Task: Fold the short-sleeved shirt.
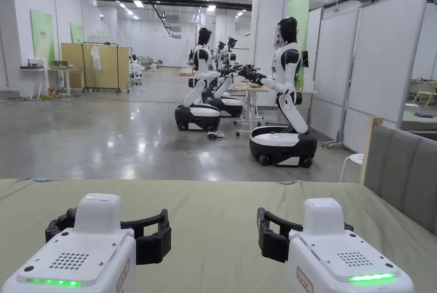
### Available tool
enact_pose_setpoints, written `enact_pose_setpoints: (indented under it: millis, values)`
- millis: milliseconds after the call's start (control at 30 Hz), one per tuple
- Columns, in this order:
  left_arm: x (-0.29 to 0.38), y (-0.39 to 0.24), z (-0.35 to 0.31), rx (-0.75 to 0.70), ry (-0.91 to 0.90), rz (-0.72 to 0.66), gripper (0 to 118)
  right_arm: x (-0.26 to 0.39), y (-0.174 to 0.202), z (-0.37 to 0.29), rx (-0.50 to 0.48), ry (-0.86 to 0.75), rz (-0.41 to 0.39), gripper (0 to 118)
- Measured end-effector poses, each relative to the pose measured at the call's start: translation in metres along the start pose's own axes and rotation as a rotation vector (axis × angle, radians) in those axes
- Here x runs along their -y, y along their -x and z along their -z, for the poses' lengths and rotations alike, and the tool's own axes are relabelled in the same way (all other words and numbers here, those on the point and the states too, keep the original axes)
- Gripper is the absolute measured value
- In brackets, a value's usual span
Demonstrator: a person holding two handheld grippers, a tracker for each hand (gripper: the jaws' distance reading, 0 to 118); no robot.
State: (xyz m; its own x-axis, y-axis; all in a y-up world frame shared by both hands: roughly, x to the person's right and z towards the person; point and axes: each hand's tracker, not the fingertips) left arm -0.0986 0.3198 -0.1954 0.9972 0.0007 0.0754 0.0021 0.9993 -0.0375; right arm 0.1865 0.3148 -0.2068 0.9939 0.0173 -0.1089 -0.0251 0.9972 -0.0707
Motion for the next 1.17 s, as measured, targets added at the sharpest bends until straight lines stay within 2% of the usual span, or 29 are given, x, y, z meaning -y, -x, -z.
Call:
enact_pose_setpoints:
  millis: [200,400,600,833,933,1033,1067,1167]
  values:
    - [0.000,0.001,-0.001,-0.002,0.002,-0.003,118,-0.011,0.009,0.003,0.119,0.072,0.075,91]
    - [-0.001,0.003,0.000,-0.006,0.004,-0.013,118,-0.012,0.022,0.004,0.234,0.101,0.016,91]
    - [0.000,0.003,0.000,0.000,0.009,-0.013,118,-0.011,0.021,0.004,0.194,0.125,0.037,91]
    - [0.000,0.000,0.001,0.004,0.011,-0.014,118,-0.013,0.017,0.003,0.149,0.092,0.015,91]
    - [0.000,-0.001,0.001,0.004,0.009,-0.011,118,-0.015,0.015,-0.002,0.150,0.082,0.037,91]
    - [-0.001,-0.001,0.000,0.003,0.006,-0.012,118,-0.018,0.010,-0.002,0.076,0.190,0.088,91]
    - [-0.002,-0.001,0.000,0.002,0.005,-0.014,118,-0.018,0.009,0.000,0.067,0.183,0.099,91]
    - [-0.003,-0.001,-0.003,0.004,0.002,-0.015,118,-0.011,0.012,0.001,0.143,0.120,0.053,91]
